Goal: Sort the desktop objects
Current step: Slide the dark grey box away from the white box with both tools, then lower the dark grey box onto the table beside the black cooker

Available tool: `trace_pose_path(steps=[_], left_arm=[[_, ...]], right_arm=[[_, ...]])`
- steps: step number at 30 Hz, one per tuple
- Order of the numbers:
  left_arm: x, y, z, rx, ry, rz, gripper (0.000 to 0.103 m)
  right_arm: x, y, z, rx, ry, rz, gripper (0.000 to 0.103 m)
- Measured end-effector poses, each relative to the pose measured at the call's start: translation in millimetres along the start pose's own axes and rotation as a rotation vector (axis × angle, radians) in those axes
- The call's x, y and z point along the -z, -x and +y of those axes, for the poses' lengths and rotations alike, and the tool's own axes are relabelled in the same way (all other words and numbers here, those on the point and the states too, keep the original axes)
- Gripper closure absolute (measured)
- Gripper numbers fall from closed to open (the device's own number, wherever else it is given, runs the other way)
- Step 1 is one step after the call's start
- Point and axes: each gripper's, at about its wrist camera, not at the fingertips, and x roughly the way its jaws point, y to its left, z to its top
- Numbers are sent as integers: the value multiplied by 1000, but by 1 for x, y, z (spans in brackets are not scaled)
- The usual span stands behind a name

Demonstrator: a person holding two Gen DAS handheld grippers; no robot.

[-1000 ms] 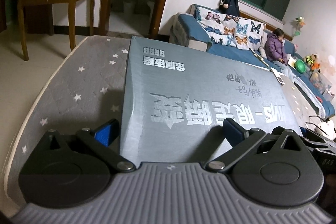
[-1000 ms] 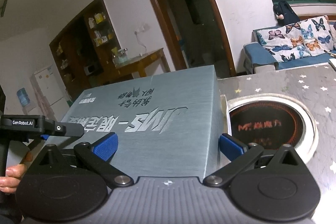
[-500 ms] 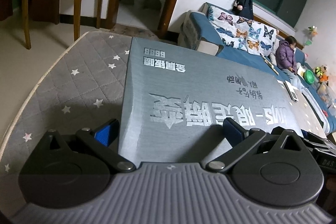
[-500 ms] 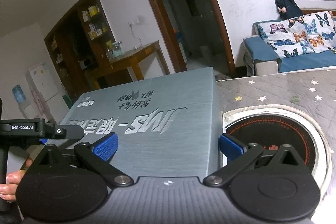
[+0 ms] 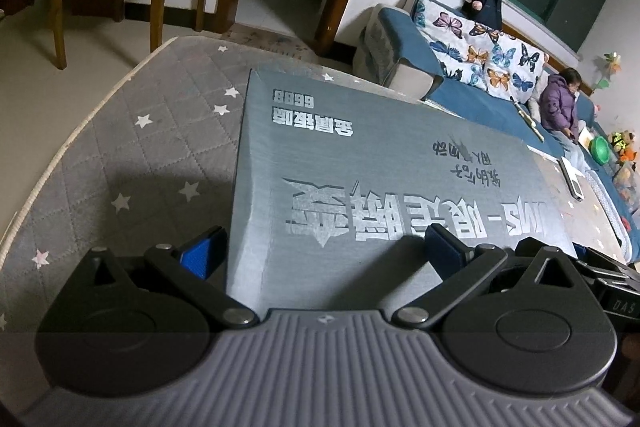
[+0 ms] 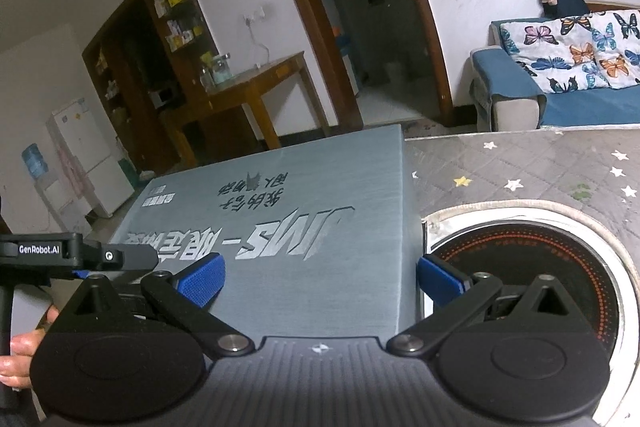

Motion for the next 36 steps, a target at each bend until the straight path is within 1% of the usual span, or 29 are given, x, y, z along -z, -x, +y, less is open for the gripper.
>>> trace_pose_path(steps=[5, 25, 36], left_arm=[[-1, -7, 4, 4, 15, 18, 0], [-1, -14, 7, 20, -18, 53, 0], [2, -30, 8, -8, -4, 91, 0]], right_arm=[[1, -4, -2, -2, -6, 16, 0], [7, 0, -6, 0, -30, 22, 0], [10, -6, -10, 5, -38, 30, 0]])
